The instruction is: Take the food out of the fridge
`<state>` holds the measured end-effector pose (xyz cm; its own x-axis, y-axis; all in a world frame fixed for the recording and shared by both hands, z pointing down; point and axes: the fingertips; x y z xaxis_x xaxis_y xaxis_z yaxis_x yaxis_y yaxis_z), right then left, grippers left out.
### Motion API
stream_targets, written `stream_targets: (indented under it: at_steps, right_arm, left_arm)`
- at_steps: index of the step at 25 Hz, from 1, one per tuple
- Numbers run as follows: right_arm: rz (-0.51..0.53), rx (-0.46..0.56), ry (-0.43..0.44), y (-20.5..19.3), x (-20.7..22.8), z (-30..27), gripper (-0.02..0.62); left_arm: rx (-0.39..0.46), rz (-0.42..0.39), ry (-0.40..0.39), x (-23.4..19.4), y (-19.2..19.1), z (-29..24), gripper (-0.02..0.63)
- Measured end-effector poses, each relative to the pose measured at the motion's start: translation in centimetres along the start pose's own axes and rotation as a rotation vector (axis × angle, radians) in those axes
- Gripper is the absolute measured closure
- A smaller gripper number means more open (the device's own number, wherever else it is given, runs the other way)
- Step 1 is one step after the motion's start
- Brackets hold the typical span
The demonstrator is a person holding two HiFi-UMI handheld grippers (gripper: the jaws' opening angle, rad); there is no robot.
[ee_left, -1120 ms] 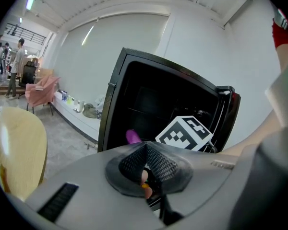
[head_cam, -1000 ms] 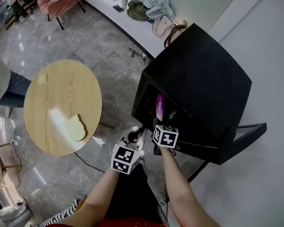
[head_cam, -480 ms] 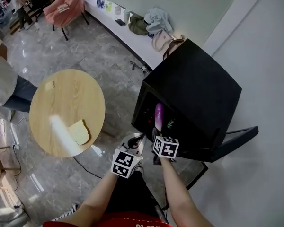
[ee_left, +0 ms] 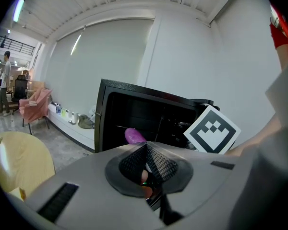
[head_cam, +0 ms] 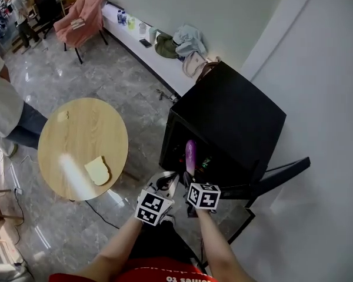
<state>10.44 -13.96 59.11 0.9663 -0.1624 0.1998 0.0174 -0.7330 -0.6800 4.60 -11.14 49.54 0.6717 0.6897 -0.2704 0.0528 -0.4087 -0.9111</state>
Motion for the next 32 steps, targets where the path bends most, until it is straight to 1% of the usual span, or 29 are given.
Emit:
stream_targets:
  at_steps: [3, 7, 15, 21, 25, 32]
  right_arm:
    - [-0.006, 0.004, 0.032, -0.2, -0.8, 1.7, 0.459]
    - [0.004, 0.022, 0.061, 0.0, -1.6, 4.0, 0.459]
    - [0.031, 0.07, 0.091, 0.7, -2.6, 8.5, 0.459]
    - [0.063, 0.101, 0.125, 1.5, -3.7, 10.6, 0.459]
    - [0.093, 0.116, 0.16, 2.3, -5.4, 11.3, 0.459]
    - [0.171, 0.12, 0.27, 3.1, -10.6, 11.1, 0.459]
  left_arm:
    - [-0.003, 0.015, -0.02, 0.8, 0.1, 0.3, 0.604]
    - [-0.003, 0.005, -0.025, 1.4, 0.4, 1.2, 0.604]
    - [0.018, -0.003, -0.042, 2.7, 1.5, 3.3, 0.604]
    - [0.035, -0.007, -0.031, 3.6, 1.5, 4.9, 0.604]
    - [0.052, 0.001, 0.009, 3.1, 1.6, 6.7, 0.604]
    - [0.115, 0.028, 0.131, 1.3, 2.1, 10.7, 0.604]
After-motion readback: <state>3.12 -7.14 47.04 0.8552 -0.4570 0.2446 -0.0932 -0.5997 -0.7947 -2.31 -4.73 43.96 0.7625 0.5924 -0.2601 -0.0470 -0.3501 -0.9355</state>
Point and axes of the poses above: the fingertips, and each gripper's own axes: z backward along the fingers, x to its right, y out of its top, and after that the axes turned 10 degrees about -y, right-handed
